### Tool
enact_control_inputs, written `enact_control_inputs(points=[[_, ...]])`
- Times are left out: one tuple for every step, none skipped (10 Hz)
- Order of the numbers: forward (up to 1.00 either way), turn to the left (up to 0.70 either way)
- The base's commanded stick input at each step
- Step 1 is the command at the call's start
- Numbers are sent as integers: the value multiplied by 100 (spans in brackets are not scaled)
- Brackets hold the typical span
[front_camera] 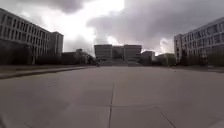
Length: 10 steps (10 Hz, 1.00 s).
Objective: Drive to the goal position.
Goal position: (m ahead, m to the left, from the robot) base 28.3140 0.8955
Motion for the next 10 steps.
enact_control_inputs(points=[[100,10],[100,8],[100,3],[100,-1],[100,-4],[100,-7],[100,-10],[100,-13],[100,-14],[100,-13]])
